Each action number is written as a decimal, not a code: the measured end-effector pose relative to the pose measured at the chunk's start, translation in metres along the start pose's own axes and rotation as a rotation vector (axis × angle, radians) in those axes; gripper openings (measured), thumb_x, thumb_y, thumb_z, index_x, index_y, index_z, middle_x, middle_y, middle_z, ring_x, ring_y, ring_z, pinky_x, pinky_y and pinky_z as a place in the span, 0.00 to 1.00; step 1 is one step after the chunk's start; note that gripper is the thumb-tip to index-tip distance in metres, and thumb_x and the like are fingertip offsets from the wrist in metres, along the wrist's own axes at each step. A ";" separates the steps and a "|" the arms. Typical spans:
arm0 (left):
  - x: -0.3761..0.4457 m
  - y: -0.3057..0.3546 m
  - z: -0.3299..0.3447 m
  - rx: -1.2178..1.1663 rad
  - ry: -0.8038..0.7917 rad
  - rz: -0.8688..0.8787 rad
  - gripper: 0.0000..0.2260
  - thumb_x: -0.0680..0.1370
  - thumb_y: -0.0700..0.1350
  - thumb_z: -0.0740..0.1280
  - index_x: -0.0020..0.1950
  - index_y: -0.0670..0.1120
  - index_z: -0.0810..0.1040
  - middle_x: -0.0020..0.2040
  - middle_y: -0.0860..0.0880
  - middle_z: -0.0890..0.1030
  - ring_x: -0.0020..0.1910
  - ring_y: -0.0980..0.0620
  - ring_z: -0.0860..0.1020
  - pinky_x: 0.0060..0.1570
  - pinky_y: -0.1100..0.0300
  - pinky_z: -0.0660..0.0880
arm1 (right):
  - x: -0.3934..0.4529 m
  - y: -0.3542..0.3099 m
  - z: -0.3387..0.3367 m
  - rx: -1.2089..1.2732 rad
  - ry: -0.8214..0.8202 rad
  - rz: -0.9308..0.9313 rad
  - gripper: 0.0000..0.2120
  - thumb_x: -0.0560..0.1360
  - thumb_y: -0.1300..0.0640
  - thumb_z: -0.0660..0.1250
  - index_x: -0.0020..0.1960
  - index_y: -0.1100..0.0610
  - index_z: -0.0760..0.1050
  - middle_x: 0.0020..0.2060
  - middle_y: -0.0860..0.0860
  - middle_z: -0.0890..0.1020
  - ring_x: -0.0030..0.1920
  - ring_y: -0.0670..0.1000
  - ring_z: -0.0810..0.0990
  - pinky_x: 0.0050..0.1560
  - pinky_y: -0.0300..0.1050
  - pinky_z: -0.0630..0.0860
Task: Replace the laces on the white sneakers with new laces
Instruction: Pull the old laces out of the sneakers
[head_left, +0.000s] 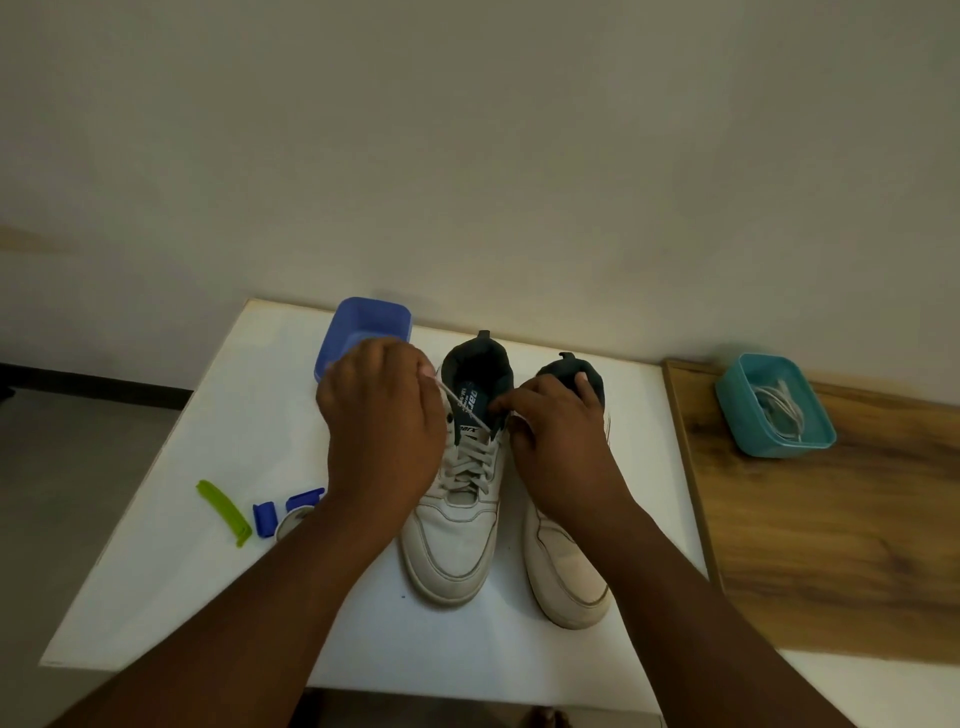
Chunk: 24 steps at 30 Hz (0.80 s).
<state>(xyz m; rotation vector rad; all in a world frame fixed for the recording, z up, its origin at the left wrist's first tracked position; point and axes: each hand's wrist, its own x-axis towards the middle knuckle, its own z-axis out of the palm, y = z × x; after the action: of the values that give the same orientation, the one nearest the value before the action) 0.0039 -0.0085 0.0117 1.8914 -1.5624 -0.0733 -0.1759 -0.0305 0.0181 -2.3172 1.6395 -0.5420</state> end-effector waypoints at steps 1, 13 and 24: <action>-0.001 -0.002 0.001 0.026 -0.046 0.003 0.15 0.80 0.53 0.53 0.56 0.49 0.76 0.57 0.46 0.77 0.59 0.43 0.75 0.59 0.42 0.72 | 0.000 0.001 0.000 0.005 0.002 -0.002 0.13 0.79 0.62 0.67 0.56 0.46 0.83 0.49 0.46 0.80 0.54 0.49 0.78 0.80 0.53 0.49; 0.000 0.006 -0.002 -0.089 -0.070 0.041 0.13 0.82 0.53 0.57 0.53 0.50 0.79 0.56 0.49 0.80 0.60 0.47 0.76 0.62 0.43 0.72 | 0.000 0.001 0.000 0.004 0.003 -0.009 0.16 0.79 0.64 0.65 0.58 0.46 0.83 0.49 0.46 0.80 0.54 0.49 0.78 0.81 0.56 0.50; 0.009 0.021 -0.042 -0.893 0.196 -0.419 0.12 0.82 0.42 0.57 0.40 0.50 0.71 0.36 0.48 0.75 0.33 0.55 0.71 0.34 0.58 0.69 | -0.004 -0.004 0.002 0.043 -0.026 0.043 0.11 0.81 0.45 0.65 0.60 0.45 0.81 0.61 0.47 0.76 0.68 0.51 0.70 0.77 0.63 0.55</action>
<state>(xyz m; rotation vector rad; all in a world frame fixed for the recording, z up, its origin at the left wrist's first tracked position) 0.0075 0.0014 0.0580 1.3929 -0.7609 -0.6359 -0.1732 -0.0252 0.0169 -2.2438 1.6461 -0.5305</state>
